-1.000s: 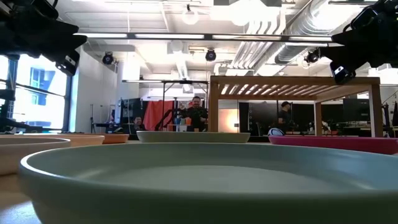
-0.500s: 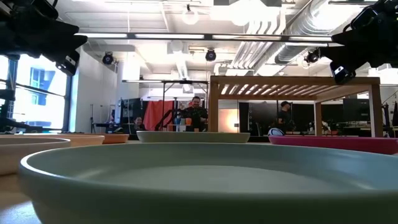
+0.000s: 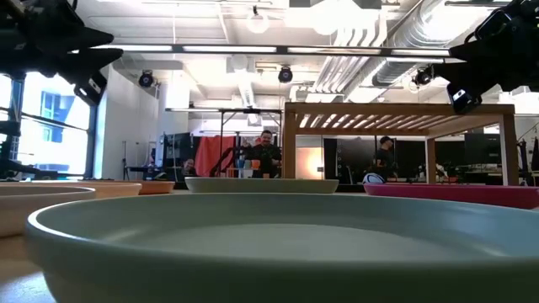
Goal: Place and stack plates onto a shelf
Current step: Put the pink plate on the shelf
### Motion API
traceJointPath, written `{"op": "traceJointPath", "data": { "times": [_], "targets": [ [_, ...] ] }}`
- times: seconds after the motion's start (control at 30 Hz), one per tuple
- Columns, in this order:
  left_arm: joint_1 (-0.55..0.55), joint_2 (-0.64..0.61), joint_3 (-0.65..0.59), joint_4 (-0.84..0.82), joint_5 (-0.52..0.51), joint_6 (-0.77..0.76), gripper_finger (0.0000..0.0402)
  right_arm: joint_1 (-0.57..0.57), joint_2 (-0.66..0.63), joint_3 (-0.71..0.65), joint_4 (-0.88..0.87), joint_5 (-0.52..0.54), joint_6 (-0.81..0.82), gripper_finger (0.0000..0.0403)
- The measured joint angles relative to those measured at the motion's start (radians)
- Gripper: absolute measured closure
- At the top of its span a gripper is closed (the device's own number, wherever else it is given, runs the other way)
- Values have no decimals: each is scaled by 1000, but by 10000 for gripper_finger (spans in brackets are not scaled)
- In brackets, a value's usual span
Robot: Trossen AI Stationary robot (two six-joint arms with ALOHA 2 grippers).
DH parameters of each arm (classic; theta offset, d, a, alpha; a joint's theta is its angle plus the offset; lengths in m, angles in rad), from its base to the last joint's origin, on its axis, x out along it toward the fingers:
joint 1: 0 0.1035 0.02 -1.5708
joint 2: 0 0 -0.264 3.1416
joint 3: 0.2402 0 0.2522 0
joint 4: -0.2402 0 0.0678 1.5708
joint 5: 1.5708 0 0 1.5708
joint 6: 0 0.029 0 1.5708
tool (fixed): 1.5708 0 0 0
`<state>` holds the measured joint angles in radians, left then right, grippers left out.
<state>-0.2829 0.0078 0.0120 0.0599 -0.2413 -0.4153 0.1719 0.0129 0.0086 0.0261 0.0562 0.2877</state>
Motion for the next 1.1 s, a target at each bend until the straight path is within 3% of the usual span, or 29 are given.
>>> {"op": "traceJointPath", "data": {
  "times": [0.37, 0.53, 0.73, 1.1],
  "targets": [
    [0, 0, 0, 34, -62, -171, 316, 0, 0, 0, 0, 0, 0, 279],
    [1, 0, 0, 132, -126, -261, 316, 0, 0, 0, 0, 0, 0, 279],
    [1, 0, 0, 207, -223, -212, 316, 0, 0, 0, 0, 8, 110, 279],
    [1, 0, 0, 257, -266, -235, 316, 0, 0, 4, 7, 28, 247, 279]
  ]
}}
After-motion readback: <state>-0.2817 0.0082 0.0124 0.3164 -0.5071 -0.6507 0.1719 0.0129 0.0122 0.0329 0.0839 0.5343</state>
